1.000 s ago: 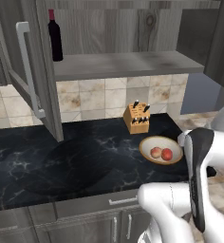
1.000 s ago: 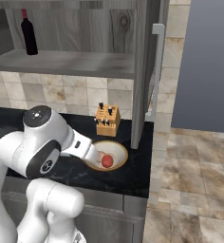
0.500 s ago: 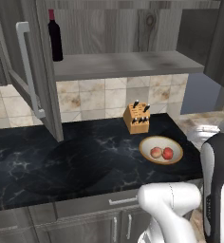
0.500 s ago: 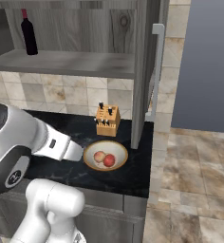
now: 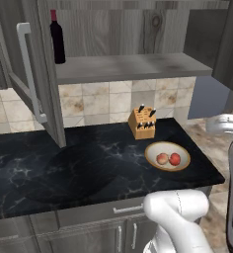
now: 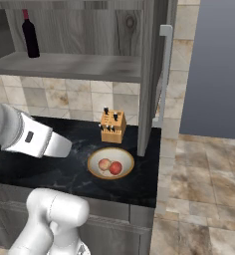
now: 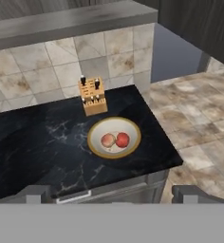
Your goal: Open the cabinet. Pick the peach and peach from the cabinet and place them into the bowl. Then close the cabinet.
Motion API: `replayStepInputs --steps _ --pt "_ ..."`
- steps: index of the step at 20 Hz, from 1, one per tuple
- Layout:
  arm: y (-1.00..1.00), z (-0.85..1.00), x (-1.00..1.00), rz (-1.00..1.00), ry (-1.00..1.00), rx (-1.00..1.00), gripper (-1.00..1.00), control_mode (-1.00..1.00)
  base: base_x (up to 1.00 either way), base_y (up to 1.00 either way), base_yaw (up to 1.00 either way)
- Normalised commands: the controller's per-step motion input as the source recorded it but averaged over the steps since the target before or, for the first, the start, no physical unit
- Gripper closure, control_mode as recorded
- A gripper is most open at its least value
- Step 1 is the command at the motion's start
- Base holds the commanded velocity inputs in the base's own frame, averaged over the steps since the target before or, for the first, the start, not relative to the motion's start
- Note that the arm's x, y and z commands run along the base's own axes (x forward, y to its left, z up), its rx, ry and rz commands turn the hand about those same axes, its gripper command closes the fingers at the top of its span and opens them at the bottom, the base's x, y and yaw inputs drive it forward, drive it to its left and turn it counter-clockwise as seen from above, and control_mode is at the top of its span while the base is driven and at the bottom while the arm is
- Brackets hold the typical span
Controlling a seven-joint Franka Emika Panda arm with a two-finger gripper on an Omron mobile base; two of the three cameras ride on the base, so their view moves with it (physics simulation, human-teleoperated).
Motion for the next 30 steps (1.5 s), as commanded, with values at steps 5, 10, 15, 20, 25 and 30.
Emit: replayStepInputs --steps 5,10,15,20,25,30 --pt "0.0 0.44 -0.58 0.0 0.0 0.03 -1.0 -1.0 0.0 0.0 0.0" --pt "-0.01 0.33 -0.4 0.0 -0.01 0.06 -1.0 -1.0 0.0 0.0 0.0" --pt "-0.22 0.2 -0.27 0.0 0.0 0.13 -1.0 -1.0 0.0 0.0 0.0" --pt "-0.47 0.07 -0.03 0.0 -0.07 0.16 -1.0 -1.0 0.0 0.0 0.0" --pt "-0.47 0.08 -0.09 0.0 -0.11 0.14 -1.0 -1.0 0.0 0.0 0.0" --pt "-0.43 0.04 -0.06 0.0 -0.11 0.11 -1.0 -1.0 0.0 0.0 0.0"
